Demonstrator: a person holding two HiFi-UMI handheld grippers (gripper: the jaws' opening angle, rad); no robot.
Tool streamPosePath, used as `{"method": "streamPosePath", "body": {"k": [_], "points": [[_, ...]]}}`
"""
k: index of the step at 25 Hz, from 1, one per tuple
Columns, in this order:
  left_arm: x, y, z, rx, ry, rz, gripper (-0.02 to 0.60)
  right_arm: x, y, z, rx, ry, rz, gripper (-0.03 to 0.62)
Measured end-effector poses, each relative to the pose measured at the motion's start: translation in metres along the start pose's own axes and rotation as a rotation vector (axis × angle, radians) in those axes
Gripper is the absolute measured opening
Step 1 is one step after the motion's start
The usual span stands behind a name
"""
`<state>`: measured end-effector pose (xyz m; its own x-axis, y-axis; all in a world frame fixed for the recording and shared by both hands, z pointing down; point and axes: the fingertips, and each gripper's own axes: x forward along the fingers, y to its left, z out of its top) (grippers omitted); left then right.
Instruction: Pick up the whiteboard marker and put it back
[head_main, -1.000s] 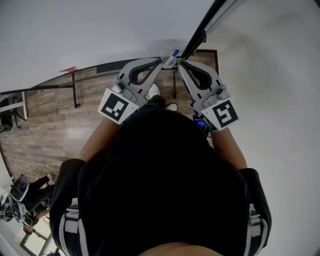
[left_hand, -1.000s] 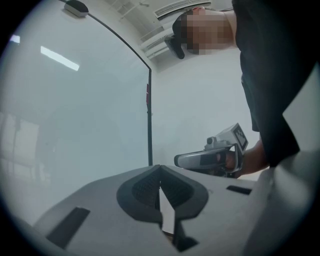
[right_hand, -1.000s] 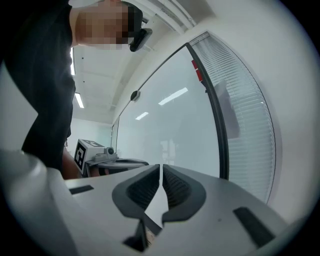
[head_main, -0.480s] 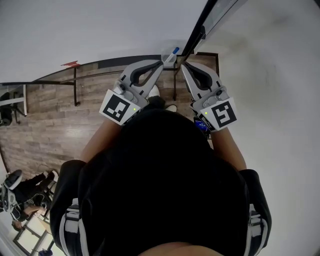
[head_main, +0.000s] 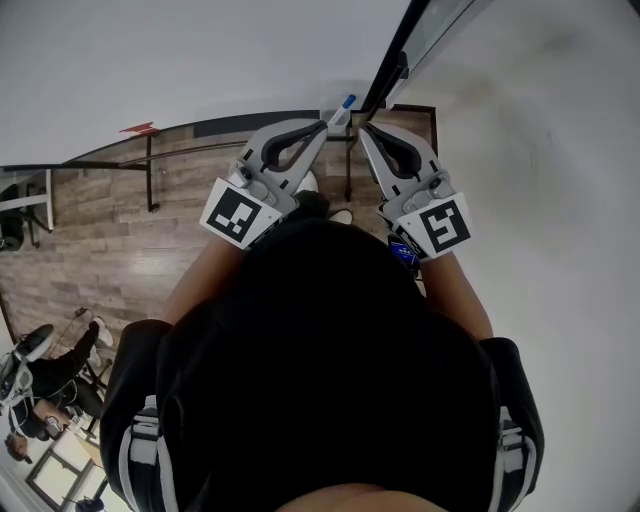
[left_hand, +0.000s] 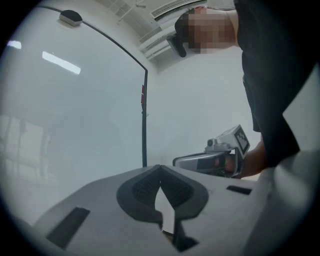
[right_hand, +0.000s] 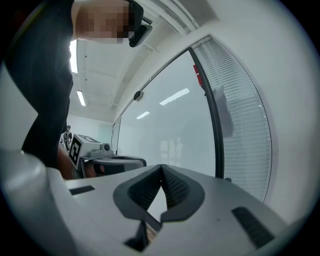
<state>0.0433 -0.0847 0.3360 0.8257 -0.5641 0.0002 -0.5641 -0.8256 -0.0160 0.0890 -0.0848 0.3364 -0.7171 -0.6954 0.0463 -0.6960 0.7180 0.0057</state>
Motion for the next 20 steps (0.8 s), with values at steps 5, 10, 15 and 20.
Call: {"method": "streamPosePath", "body": {"k": [5,10,15,20], "points": [[0.0046,0.0011,0.0029,-0.019,-0.030,-0.003,0.003,0.0006,-0.0033,-0.0026,0.002,-0.009,0.009,0.000],[0.0024,0.0017,0.0023,-0.020,-0.024,-0.001,0.003,-0.0002,-0.0017,-0.0035,-0.004,0.003,0.013,0.000],[0.0028,-0.0012,0.0001,-0.004,-0.004,0.002,0.003,-0.0022,-0.0018,-0.0020,0.000,-0.001,0.015,0.000],[0.0047,-0.0055,0.0015,-0.012,-0.020,0.001,0.003,-0.0058,-0.0030,-0.0036,0.008,-0.003,0.014,0.000]]}}
